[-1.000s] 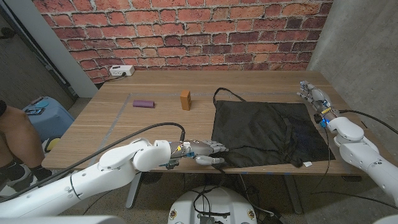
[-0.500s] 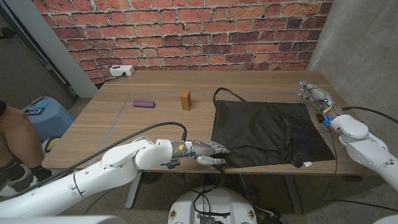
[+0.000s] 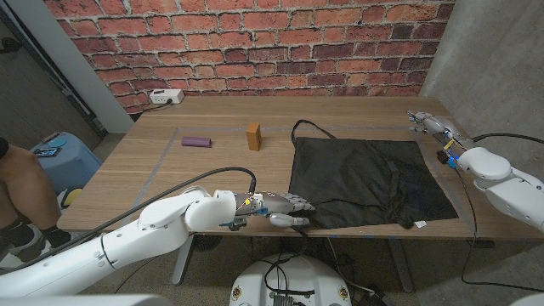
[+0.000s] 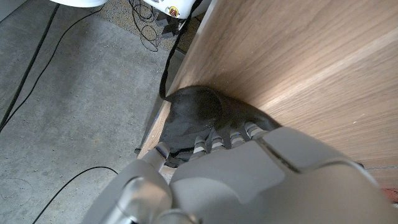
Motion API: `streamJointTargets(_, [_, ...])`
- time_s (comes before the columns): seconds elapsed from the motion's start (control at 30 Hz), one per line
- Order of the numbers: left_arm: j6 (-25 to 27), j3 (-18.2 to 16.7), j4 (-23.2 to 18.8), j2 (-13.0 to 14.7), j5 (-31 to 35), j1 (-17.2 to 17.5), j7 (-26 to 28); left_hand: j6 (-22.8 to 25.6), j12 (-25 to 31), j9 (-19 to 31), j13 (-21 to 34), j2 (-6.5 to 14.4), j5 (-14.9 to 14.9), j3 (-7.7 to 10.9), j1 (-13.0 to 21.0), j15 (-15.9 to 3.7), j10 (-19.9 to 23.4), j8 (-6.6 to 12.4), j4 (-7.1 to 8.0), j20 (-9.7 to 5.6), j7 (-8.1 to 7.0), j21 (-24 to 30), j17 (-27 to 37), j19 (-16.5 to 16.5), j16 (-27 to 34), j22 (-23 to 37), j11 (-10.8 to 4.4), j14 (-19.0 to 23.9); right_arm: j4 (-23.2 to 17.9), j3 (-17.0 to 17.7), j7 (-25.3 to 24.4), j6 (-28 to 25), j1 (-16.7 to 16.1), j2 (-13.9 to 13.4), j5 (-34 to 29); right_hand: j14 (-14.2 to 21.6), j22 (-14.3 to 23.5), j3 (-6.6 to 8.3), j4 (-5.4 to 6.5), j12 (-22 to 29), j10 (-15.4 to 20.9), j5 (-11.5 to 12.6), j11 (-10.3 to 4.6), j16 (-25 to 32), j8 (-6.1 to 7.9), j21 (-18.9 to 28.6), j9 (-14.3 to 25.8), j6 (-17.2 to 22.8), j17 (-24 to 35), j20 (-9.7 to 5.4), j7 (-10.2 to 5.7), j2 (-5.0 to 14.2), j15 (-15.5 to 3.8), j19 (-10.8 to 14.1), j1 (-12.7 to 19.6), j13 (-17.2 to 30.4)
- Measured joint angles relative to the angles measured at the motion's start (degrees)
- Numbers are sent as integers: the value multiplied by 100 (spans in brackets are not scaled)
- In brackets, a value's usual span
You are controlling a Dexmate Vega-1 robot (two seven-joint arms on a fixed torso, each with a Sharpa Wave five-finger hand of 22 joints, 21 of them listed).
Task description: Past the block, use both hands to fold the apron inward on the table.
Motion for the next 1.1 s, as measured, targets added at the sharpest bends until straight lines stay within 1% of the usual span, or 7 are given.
streamJointTargets(0.07, [0, 3, -2, 0, 0, 8, 0, 0, 0, 0, 0, 0, 0, 0, 0, 0, 0, 0, 0, 0, 0, 0, 0, 0, 0, 0, 0, 0, 0, 0, -6, -155, 0, 0, -80, 46, 0, 18, -17, 21, 43, 0, 16, 0, 0, 23, 0, 24, 0, -17, 2, 4, 1, 25, 51, 1])
streamJointTargets(0.1, [-8, 3, -3, 0, 3, 10, 9, 0, 0, 0, 0, 0, 0, 0, 0, 0, 0, 0, 0, 0, 0, 0, 0, 0, 0, 0, 0, 0, -238, -2, -6, -179, -24, -232, -93, 53, 0, 24, -23, 21, 44, 0, 16, 0, 0, 23, 0, 33, -10, -14, 11, -7, 8, 36, 98, 2])
streamJointTargets(0.17, [-8, 5, -9, -3, 3, 16, 9, 0, 0, 0, 0, 2, 0, 0, -1, 0, 0, 0, 0, 0, 0, 0, 0, 0, 0, 0, 0, 0, -238, -2, 28, -330, -24, -232, -178, 101, 0, 24, -59, 43, 117, 0, 31, 0, 0, 23, 0, 95, -23, -5, 27, -26, 8, 90, 182, 28])
streamJointTargets(0.27, [-8, 8, -25, -6, -1, 29, 15, 23, 0, 0, 0, 10, 0, 0, -10, 0, 0, 0, 0, 0, -22, 0, 0, 0, 0, 0, 0, 0, -423, -81, 107, -502, 32, -493, -295, 168, 0, 47, -96, 67, 186, 0, 52, 32, 0, 23, 28, 144, -24, 45, 60, -93, 36, 168, 289, 54])
streamJointTargets(0.5, [3, 13, -65, -14, 15, 59, 24, 62, 0, 0, 0, 23, 0, 1, -24, 1, -1, 0, 0, 0, 0, 0, 0, 0, 0, 0, 0, 0, -512, -153, 278, -837, 118, -647, -560, 362, 0, 47, -95, 149, 326, 0, 70, 32, 43, 23, 30, 274, -24, 64, 130, -189, 27, 353, 429, 129])
streamJointTargets(0.53, [3, 20, -68, -21, 15, 64, 24, 62, 0, 0, 0, 23, 0, 1, -24, 1, -1, 0, 0, 0, 0, 0, 0, 0, 0, 0, 0, 0, -596, -250, 317, -898, 227, -809, -611, 362, 0, 47, -95, 167, 332, 0, 76, 32, 43, 23, 30, 276, -24, 54, 132, -213, 27, 362, 453, 134])
streamJointTargets(1.1, [-55, 99, -40, -86, 115, 13, -12, 61, 0, 0, 0, 23, 0, 2, -23, 1, -1, 0, -1, 0, 0, 0, 0, 0, 0, 0, 0, 0, -748, -584, 710, -1427, 556, -1181, -1166, 629, 0, -66, -62, 322, 600, 0, 13, 62, 88, 23, 58, 542, -7, 95, 132, -472, -45, 566, 590, 241])
